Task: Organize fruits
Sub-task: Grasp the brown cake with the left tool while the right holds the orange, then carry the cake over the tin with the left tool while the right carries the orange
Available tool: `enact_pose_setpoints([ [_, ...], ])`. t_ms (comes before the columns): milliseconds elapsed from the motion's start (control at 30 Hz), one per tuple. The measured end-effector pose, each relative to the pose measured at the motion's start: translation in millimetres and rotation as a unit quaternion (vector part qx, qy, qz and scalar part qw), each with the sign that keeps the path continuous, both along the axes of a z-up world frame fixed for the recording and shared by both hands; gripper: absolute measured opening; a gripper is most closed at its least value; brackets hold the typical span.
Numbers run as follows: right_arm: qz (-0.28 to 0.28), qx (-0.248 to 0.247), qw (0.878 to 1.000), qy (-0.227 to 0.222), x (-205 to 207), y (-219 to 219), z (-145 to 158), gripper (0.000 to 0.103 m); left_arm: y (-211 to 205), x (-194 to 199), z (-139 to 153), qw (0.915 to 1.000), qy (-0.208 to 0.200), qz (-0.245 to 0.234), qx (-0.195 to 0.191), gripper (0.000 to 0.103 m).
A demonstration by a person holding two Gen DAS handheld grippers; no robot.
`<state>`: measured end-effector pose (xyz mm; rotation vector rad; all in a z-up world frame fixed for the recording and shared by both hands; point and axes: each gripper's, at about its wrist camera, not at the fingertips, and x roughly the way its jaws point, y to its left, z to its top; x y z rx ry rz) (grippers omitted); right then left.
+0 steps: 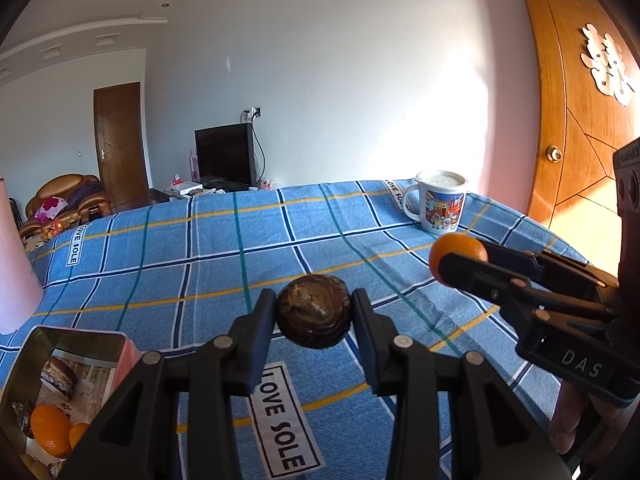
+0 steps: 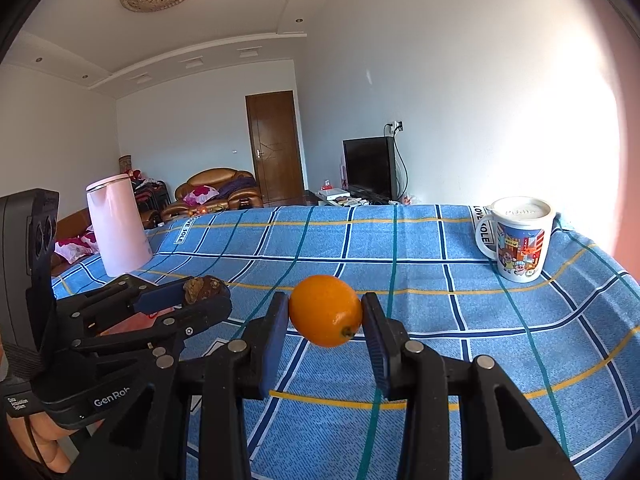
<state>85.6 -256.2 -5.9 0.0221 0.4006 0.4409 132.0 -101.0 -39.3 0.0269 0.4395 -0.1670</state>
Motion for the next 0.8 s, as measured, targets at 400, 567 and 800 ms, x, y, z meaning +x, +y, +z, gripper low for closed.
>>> enact_pose_setpoints([
  [400,0.006,-0.001,1.0,-0.019,-8,2,3,0.039,0,-12,5,0.9994,-0.034,0.009,0.004,0.04],
  [567,0.008,-0.005,1.0,-0.027,-12,4,4,0.039,0,-13,7,0.9991,-0.04,0.011,0.003,0.04],
  [800,0.011,-0.006,0.999,-0.031,-14,5,5,0.039,1,-14,6,0.9991,-0.042,0.011,0.003,0.04],
])
